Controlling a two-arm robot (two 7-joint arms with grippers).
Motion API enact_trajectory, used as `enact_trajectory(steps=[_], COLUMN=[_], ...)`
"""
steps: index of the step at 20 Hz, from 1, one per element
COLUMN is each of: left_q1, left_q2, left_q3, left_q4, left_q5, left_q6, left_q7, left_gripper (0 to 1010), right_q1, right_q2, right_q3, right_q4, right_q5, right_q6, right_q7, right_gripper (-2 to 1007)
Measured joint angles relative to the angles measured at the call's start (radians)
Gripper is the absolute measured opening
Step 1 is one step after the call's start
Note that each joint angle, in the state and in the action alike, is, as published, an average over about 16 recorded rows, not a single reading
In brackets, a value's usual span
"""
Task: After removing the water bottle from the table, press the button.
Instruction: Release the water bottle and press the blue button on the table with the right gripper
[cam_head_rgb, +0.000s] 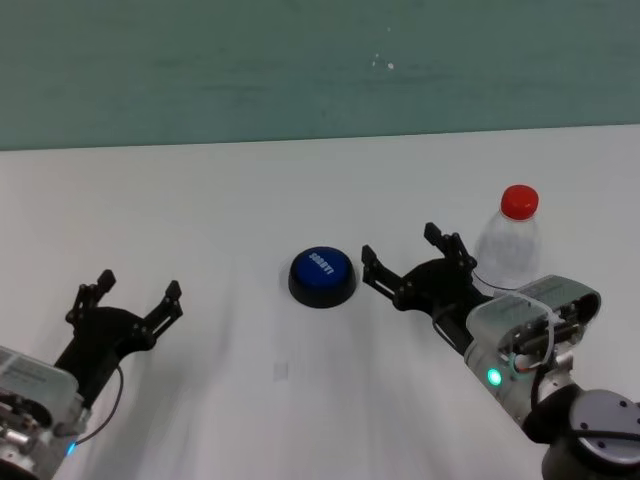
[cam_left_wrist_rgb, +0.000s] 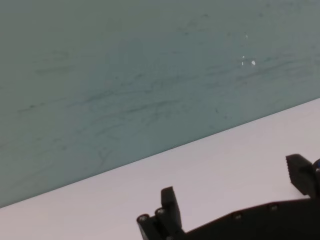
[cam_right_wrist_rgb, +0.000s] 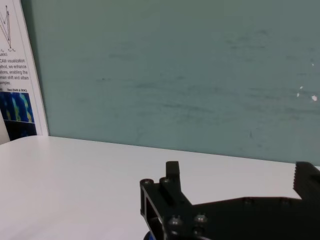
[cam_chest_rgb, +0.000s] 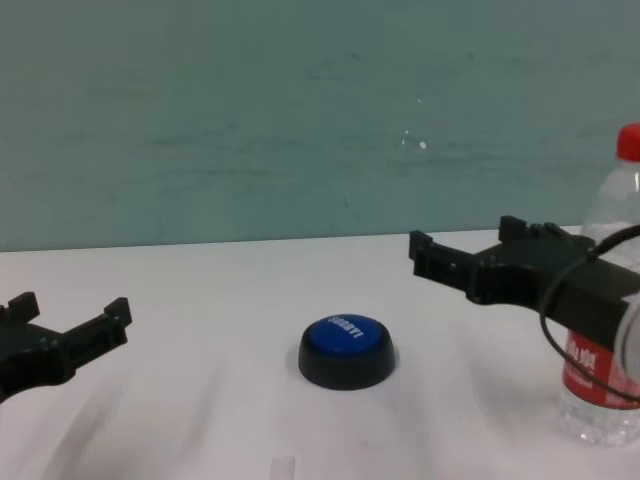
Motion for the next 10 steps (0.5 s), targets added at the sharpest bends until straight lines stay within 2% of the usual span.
enact_trajectory(steps=[10], left_q1=[0.000], left_q2=[0.000], left_q3=[0.000], left_q4=[0.000], left_q5=[0.000], left_q6=[0.000], left_q7=[0.000], left_gripper=[1003], right_q1=[0.083], right_q2=[-0.014], right_q3=[-0.027], right_q4=[0.086], right_q5=[0.004], right_q6=[0.002], right_q7=[0.011], right_gripper=[1000])
